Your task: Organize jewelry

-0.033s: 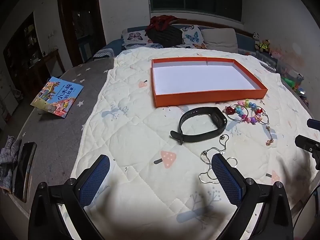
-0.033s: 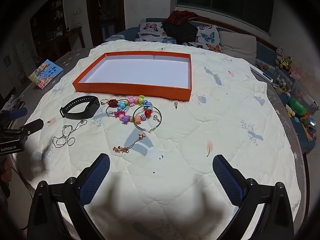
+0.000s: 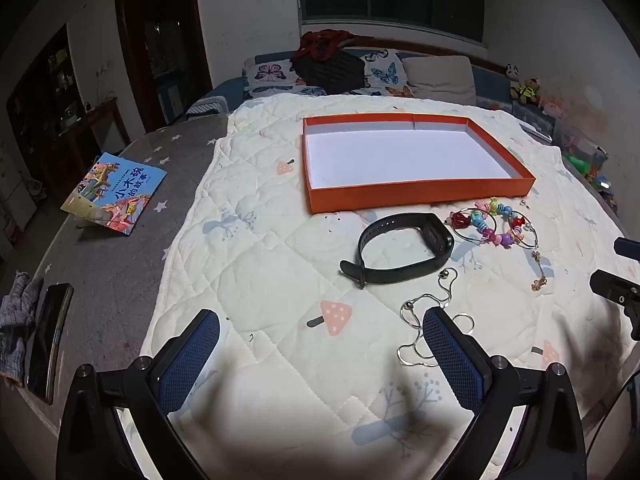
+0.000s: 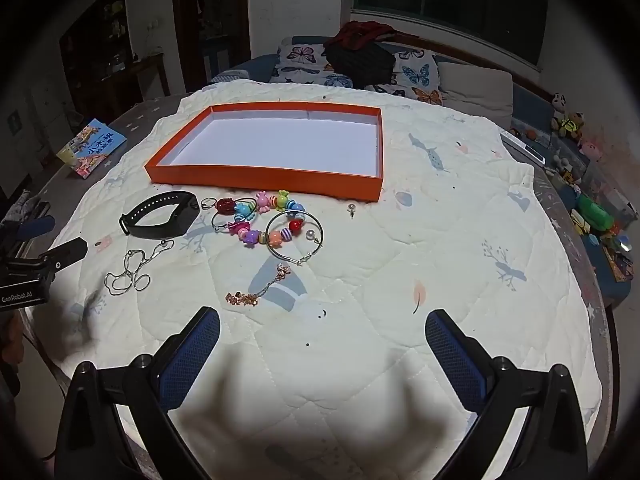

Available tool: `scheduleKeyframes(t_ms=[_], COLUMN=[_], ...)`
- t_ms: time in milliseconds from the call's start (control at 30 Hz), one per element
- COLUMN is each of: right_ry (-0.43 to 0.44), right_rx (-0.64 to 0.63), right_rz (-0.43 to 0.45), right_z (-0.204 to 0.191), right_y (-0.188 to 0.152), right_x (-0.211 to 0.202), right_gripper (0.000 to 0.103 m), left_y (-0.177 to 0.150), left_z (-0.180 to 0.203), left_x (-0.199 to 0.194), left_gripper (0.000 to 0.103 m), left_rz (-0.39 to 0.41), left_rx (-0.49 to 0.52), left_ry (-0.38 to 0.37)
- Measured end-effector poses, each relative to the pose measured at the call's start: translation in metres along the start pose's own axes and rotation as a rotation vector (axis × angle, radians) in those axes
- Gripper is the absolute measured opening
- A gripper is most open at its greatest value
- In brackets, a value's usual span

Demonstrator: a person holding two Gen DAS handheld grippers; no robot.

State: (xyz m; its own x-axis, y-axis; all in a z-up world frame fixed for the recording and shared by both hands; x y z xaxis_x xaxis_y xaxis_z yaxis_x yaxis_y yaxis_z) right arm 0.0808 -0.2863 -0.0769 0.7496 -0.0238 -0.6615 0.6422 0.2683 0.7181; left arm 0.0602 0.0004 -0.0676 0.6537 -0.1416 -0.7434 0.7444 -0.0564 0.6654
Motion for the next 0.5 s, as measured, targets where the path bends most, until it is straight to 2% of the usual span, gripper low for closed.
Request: scheduleKeyframes(t_ms=[200,233,500], right_ry=[0.003,0.002,0.010], right_rx=[0.007,0.007,0.007], right_rz=[0.000,0.001,0.008], right_z=[0.001,0.001,0.003], right_y=[0.000,0.000,-0.001], right_x=[0.000,0.000,-0.001], right_gripper=[0.103,0.103,0.103], left_y=[-0.002,-0.002,0.003], left_z=[-0.004,0.005,0.008], left_x=[-0.002,-0.002,0.002], left_gripper=[0.103,0.103,0.103], left_rz=[-0.009,-0.004,-0.015], left_rx=[-0.023,0.003,0.007], left_ry=[-0.024,-0.012,-0.017])
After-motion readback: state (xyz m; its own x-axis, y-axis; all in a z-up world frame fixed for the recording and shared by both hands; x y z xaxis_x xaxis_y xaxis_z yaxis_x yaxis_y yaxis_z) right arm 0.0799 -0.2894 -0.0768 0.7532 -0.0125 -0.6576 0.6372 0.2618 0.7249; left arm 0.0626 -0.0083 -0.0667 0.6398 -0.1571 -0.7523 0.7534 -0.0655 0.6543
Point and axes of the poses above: each gripper's, at about its wrist camera, not at the fingertips, and x roughly the way its jaws point, z to its right, y to its top, the point moved 9 cm from there along x, roughly the way its jaws point, and after that the axes turned 8 degrees about -y, right-handed, at the moved point
